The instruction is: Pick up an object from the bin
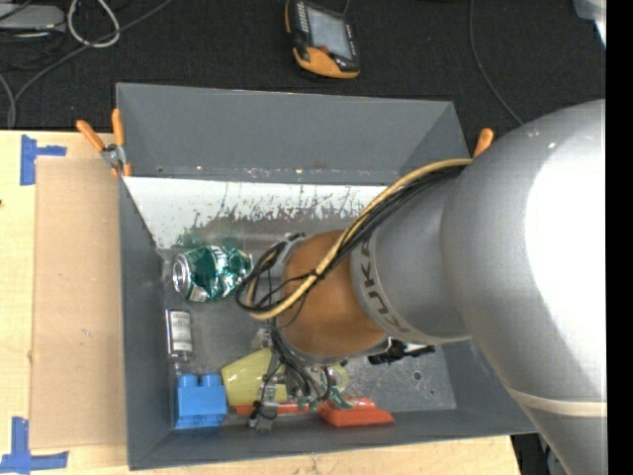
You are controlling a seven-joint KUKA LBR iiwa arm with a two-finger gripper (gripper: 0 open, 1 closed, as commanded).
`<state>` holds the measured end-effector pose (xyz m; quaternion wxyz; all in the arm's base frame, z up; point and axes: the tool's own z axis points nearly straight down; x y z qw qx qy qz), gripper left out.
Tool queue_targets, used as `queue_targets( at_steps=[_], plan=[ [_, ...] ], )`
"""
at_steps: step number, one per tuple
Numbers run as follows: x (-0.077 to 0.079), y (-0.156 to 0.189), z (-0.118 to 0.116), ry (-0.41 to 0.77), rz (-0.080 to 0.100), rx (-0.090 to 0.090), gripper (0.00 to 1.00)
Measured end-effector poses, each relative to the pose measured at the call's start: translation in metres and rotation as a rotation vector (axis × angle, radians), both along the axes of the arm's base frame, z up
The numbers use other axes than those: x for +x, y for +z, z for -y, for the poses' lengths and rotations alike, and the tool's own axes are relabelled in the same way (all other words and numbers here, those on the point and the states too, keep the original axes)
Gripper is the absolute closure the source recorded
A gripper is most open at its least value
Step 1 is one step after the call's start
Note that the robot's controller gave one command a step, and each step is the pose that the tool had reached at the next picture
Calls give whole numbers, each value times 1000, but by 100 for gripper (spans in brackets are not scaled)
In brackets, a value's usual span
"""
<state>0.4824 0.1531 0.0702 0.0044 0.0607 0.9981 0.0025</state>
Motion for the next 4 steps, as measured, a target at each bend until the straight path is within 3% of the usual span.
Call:
queue_targets(
  at_steps=[1, 2, 4],
  plan=[
    [-3, 0, -1, 35, 1, -1, 100],
    [-3, 0, -1, 34, 1, -1, 100],
    [-4, 53, 0, 31, -6, -2, 100]
  ],
)
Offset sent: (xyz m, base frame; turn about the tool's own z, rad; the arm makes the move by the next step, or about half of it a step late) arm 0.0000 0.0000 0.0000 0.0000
